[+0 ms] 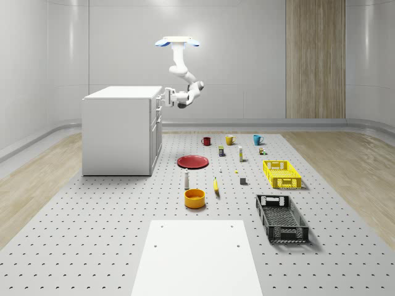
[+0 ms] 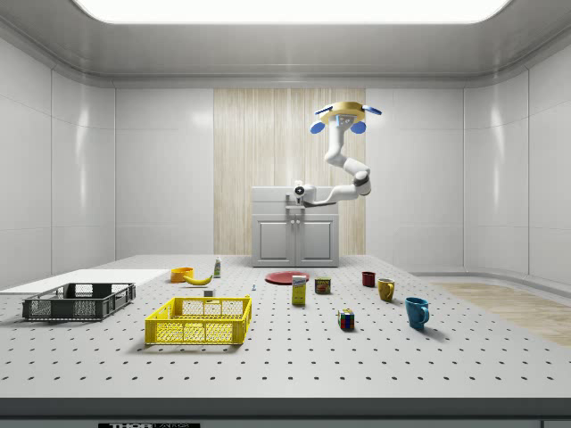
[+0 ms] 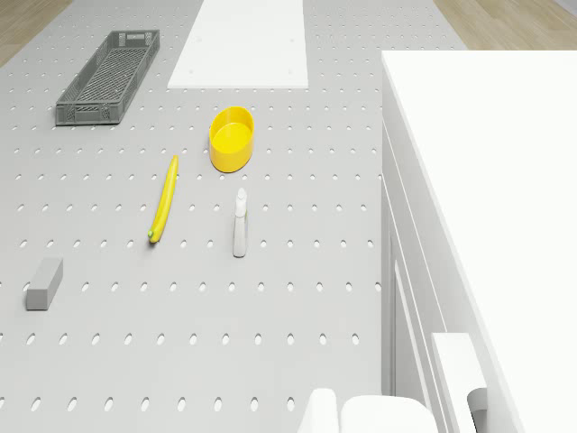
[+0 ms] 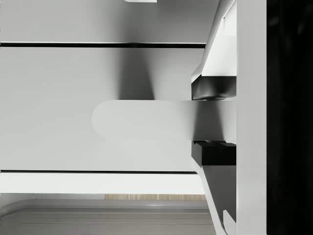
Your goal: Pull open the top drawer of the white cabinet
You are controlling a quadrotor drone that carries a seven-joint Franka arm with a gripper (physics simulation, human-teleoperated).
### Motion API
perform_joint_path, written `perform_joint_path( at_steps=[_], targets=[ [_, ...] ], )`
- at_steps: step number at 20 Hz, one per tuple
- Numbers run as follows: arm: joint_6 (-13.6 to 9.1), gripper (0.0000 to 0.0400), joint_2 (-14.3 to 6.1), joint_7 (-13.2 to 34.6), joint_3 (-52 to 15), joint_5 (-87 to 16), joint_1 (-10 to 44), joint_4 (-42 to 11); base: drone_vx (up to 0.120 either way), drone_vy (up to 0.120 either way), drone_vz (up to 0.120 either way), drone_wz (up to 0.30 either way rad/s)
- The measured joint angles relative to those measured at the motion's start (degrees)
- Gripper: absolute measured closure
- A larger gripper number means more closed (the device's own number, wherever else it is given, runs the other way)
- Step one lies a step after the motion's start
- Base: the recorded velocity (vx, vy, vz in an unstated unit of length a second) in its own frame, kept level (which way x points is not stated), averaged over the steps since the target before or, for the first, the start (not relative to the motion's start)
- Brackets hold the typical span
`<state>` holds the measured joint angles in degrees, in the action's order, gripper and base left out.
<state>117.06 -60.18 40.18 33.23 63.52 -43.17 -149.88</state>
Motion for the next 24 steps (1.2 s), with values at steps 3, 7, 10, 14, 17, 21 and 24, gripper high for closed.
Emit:
perform_joint_path(
  at_steps=[3,7,10,14,17,21,24],
  targets=[
    [0.0,0.0268,-0.4,2.7,-0.2,-0.7,0.0,0.2,0.000,0.000,0.000,0.000],
    [-0.6,0.0279,-0.6,2.0,0.5,-1.4,0.3,0.2,0.000,0.000,0.000,0.000],
    [-1.2,0.0284,-0.7,1.9,0.9,-1.7,0.7,0.3,0.000,0.000,0.000,0.000],
    [-1.9,0.0286,-0.8,1.9,1.5,-2.3,1.1,0.4,0.000,0.000,0.000,0.000],
    [-3.2,0.0289,-1.2,2.1,2.5,-3.4,1.8,0.7,0.000,0.000,0.000,0.000],
    [-4.4,0.0293,-1.5,2.3,3.5,-4.4,2.5,1.0,0.000,0.000,0.000,0.000],
    [-5.1,0.0237,-1.7,2.4,4.1,-5.0,2.8,1.2,0.000,0.000,0.000,0.000]
  ],
)
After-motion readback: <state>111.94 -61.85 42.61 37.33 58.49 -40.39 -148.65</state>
